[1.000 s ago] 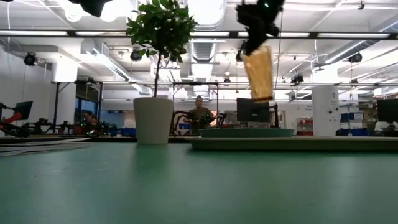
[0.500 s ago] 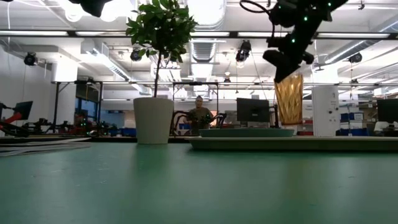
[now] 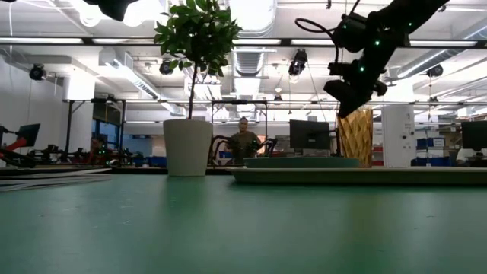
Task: Pick and place plate/cup/fork/spoon on tray
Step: Put the brown cup on top of the green plate on the white tray
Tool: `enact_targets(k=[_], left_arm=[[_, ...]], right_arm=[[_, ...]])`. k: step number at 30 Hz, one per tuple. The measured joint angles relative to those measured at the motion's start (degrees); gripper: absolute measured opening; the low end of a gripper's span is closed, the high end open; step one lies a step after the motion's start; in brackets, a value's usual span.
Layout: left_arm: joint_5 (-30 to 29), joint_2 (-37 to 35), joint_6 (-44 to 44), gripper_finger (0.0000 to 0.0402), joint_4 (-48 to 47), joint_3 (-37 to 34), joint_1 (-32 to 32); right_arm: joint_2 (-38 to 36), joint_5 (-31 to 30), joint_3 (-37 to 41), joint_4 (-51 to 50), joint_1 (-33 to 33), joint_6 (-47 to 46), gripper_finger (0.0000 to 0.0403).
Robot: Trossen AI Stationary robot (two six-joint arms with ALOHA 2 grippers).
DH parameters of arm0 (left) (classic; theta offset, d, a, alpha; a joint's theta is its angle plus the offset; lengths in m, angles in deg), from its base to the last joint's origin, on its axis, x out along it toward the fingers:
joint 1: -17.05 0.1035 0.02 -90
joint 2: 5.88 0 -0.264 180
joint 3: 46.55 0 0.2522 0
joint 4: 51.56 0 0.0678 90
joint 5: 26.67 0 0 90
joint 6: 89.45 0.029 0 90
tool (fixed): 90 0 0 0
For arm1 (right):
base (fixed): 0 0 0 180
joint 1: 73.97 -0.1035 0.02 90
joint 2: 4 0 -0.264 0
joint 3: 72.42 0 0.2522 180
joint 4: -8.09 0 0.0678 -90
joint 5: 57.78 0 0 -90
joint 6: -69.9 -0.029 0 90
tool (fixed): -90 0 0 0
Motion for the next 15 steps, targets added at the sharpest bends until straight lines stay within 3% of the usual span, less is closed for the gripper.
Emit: enact_targets(k=[15], left_arm=[[0.0,0.0,0.0,0.0095,0.0,0.0,0.0]], right_arm=[[0.0,1.1,0.1,-3.1,0.0,-1.1,0.0009]])
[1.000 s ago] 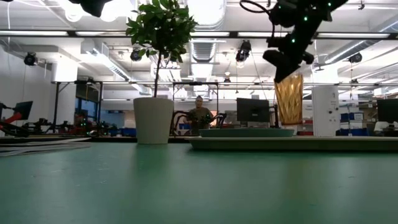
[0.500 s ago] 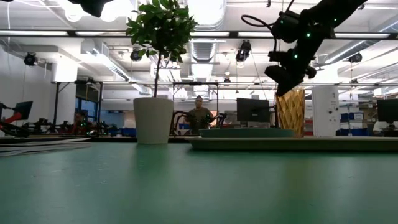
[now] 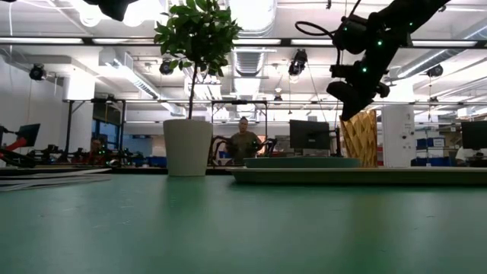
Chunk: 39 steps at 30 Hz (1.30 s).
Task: Pick and place plate/cup/fork/spoon on tray
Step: Put the brown cup on top of the green plate on the white tray
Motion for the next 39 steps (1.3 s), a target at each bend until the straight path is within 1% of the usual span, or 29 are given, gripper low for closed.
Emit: enact_targets(k=[4,8,17,24,27,30,33,36,39], left_arm=[[0.0,0.0,0.0,0.0095,0.0,0.0,0.0],[0.0,0.0,0.0,0.0095,0.1,0.0,0.0],[0.0,0.0,0.0,0.0095,0.2,0.0,0.0],[0.0,0.0,0.0,0.0095,0.2,0.0,0.0],[0.0,0.0,0.0,0.0095,0.2,0.0,0.0],[0.0,0.0,0.0,0.0095,0.2,0.0,0.0],[0.0,0.0,0.0,0.0095,0.2,0.0,0.0],[0.0,0.0,0.0,0.0095,0.1,0.0,0.0],[0.0,0.0,0.0,0.0095,0.0,0.0,0.0]], right_arm=[[0.0,-1.1,0.0,0.0,0.0,-0.7,0.0014],[0.1,-1.1,0.1,0.0,0.0,-1.5,0.0029],[-0.1,-1.9,0.1,-0.4,0.0,-2.5,0.0099],[-0.5,-2.7,-3.7,-2.5,0.0,-2.9,0.0138],[-0.6,-2.7,-6.3,-4.7,0.0,-3.1,0.0147],[-0.6,-2.4,-9.2,-7.8,-0.1,-5.4,0.0150],[-0.6,-0.6,-12.1,-12.6,-0.1,-10.1,0.0149],[-0.6,4.4,-13.8,-17.0,-0.1,-14.2,0.0139],[-0.6,8.9,-13.8,-20.2,-0.2,-16.2,0.0121]])
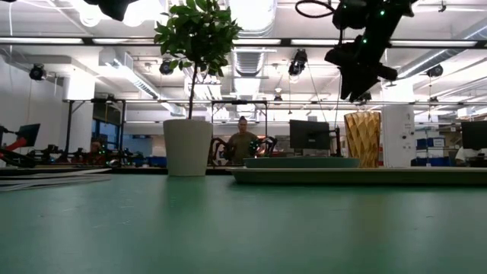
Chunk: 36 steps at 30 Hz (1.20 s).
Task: Pick and place plate/cup/fork/spoon on tray
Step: Put the brown cup on top of the green plate on the white tray
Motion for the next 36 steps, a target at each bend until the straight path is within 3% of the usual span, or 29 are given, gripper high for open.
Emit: enact_targets(k=[7,13,19,36], left_arm=[[0.0,0.0,0.0,0.0095,-0.1,0.0,0.0],[0.0,0.0,0.0,0.0095,-0.1,0.0,0.0],[0.0,0.0,0.0,0.0095,0.0,0.0,0.0],[0.0,0.0,0.0,0.0095,0.1,0.0,0.0]], right_arm=[[0.0,1.8,5.3,-2.7,0.0,-2.1,0.0056],[0.0,-5.8,8.7,-1.9,0.0,-1.8,0.0013],[0.0,-11.2,9.1,-1.3,0.1,-1.4,0.0009],[0.0,-14.7,10.2,-0.2,0.2,-1.0,0.0009]])
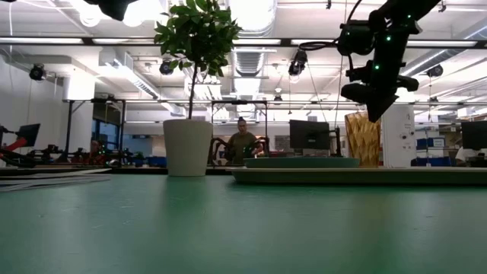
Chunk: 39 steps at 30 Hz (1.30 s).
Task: Pick and place plate/cup/fork/spoon on tray
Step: Put the brown cup on top of the green plate on the white tray, then return to Home Position
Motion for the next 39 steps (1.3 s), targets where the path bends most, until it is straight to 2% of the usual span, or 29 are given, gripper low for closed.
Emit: enact_targets(k=[11,16,22,26,29,32,36,39], left_arm=[[0.0,0.0,0.0,0.0095,-0.2,0.0,0.0],[0.0,0.0,0.0,0.0095,-0.2,0.0,0.0],[0.0,0.0,0.0,0.0095,-0.4,0.0,0.0],[0.0,0.0,0.0,0.0095,-0.5,0.0,0.0],[0.0,0.0,0.0,0.0095,-0.5,0.0,0.0],[0.0,0.1,0.0,0.0095,-0.6,0.0,0.0],[0.0,0.4,-0.1,0.0095,-0.8,0.0,0.0],[0.0,0.4,-0.1,0.0095,-1.1,0.0,0.0]], right_arm=[[-0.1,-1.3,0.0,-0.7,-0.3,0.9,0.0009],[-2.0,-0.7,-0.1,-1.9,-3.4,-2.6,0.0009],[-7.8,-0.4,0.2,-0.3,-16.0,-10.4,0.0009],[-10.4,-6.7,1.6,4.2,-29.4,-16.2,0.0009],[-10.8,-13.9,5.5,14.1,-41.0,-17.4,0.0009],[-9.5,-18.4,12.4,33.6,-50.9,-9.6,0.0009],[-5.6,-16.3,23.2,66.2,-59.2,9.3,0.0009],[-5.0,-12.3,30.0,83.2,-60.7,18.6,0.0009]])
